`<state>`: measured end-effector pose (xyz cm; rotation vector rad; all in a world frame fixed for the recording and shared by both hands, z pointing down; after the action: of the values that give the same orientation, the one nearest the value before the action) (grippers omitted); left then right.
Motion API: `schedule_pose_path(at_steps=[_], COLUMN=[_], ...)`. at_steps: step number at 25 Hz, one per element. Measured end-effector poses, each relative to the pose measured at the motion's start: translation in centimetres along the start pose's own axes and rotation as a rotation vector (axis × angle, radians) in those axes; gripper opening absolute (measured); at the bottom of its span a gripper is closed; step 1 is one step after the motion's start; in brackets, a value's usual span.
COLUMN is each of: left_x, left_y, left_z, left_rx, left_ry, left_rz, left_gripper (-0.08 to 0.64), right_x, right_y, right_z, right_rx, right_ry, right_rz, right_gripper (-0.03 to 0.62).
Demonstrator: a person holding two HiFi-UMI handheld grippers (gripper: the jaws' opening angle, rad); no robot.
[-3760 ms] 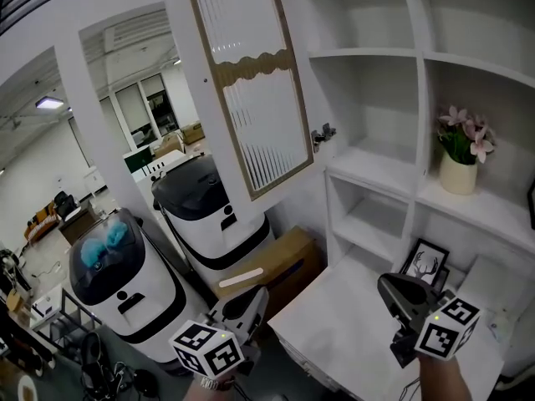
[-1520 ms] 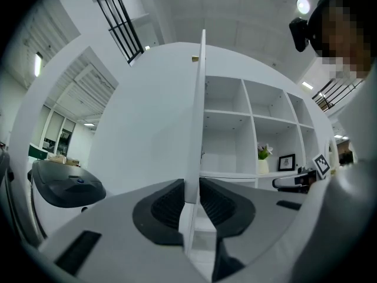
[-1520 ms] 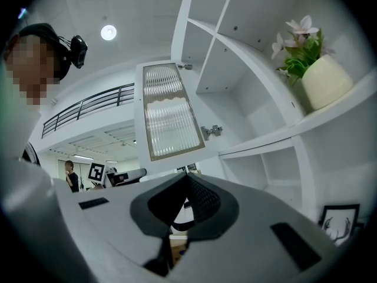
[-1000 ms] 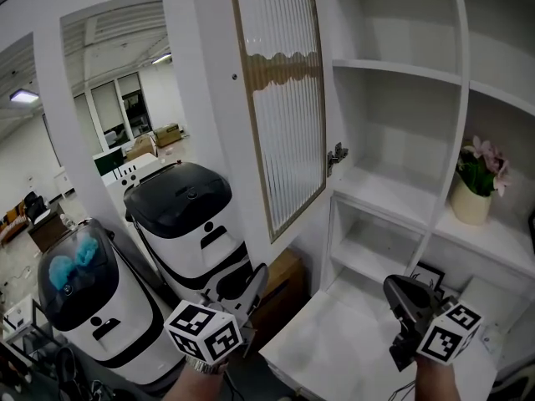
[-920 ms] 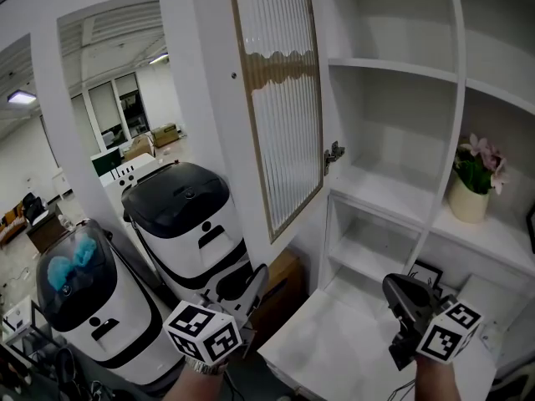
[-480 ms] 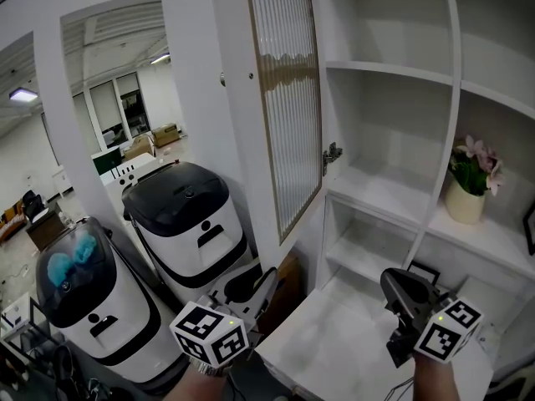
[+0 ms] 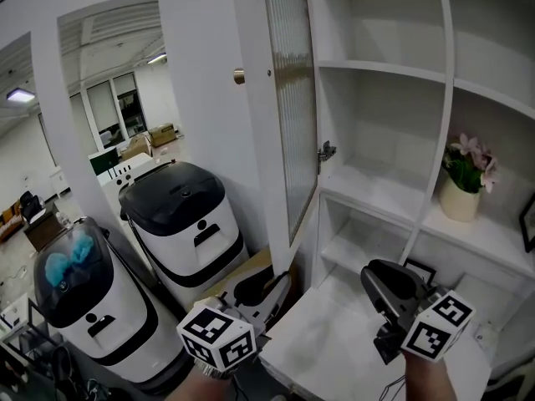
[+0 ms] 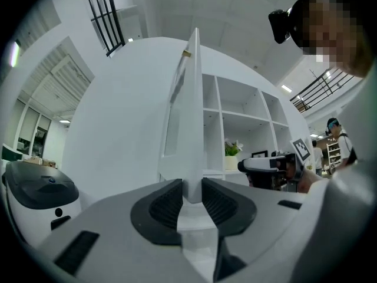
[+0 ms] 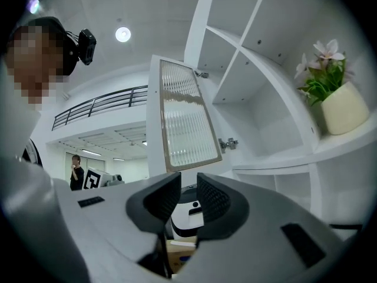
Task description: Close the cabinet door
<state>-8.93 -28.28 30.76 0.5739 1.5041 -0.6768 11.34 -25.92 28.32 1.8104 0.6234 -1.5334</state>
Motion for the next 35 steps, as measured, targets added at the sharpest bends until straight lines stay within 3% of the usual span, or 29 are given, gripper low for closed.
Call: schedule_pose_path(at_steps=[16,25,27,35], left_x=[-0.3,-1.1,-1.5,-1.8], left_y=[4.5,6.1,6.3,6.4], left_z=[2.9,3.7,3.7,3.8], left_rx=[-0.160,-0.252,-0.266,-0.308], left_ry=[-0.024,-0.041,-0.047,-0.052], left_rz=[0.010,-0.014,-0.018,-0.037], left_gripper=[0.124,0.117,0.117,0.095], right_x=[0.6,-0.5,-0.5,-0.2], right_y=[-5.2,-4.6,-4.0,-3.1], right_z=[4.3,4.2,3.8,3.0], right_rx=[0.125,0.046,0.010,-0.032], right_ry=[-0.038,-0.070,-0.066,-0.055], right_rz=[-0.071,-0.076,-0.078,-0.076], right_gripper=[0.133,0.137,0.091,0.086])
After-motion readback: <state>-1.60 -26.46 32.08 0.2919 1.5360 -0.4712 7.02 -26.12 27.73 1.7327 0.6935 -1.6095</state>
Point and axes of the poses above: the fingertips, and each gripper's own axes: z forward along the fingers, y to its right, x out of its top, the point moved 4 cm from there along -z, backward along the fingers, and after that the axes turned 3 degrees about -y, right-handed, at the moved point
